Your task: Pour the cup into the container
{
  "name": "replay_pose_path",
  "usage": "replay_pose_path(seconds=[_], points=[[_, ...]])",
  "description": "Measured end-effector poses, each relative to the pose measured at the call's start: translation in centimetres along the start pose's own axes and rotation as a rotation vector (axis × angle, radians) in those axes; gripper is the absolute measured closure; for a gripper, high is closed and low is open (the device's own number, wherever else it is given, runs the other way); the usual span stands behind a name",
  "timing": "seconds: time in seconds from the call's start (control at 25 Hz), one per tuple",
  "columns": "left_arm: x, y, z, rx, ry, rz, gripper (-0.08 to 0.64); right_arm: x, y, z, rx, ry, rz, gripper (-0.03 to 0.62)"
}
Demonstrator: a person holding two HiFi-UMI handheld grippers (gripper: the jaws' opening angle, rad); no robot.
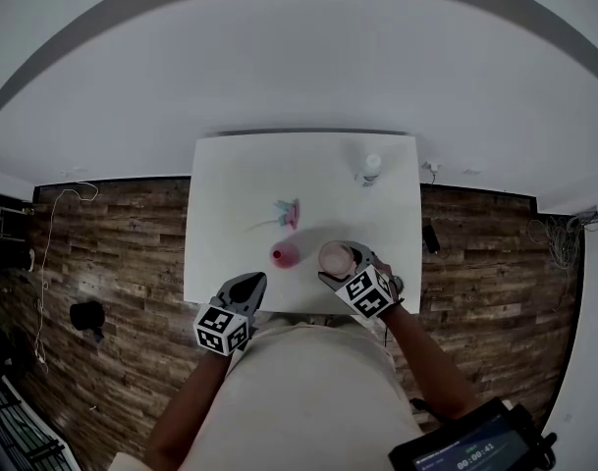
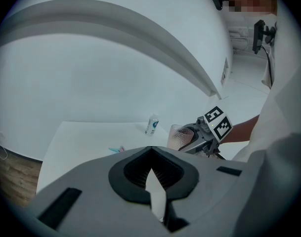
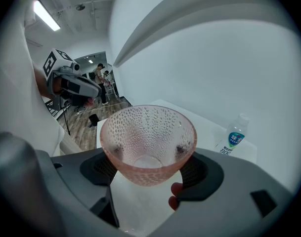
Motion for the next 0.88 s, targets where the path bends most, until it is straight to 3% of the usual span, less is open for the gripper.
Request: replay_pose_path(seconds=[0.88], points=[[4.3,0.4,-1.3,-0.048,0.007,-0.091,0.549,5.1,5.3,-0.5,-0.005,-0.041,-0.039,0.229]])
Point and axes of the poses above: the fingertips, and each gripper's own axes: y forward along the fingers, z to its right, x out of its underside, the point moved 2 cm from there along -y, backward along the fingers, and after that the axes turned 1 degree about -x, right-handed, at the moved point
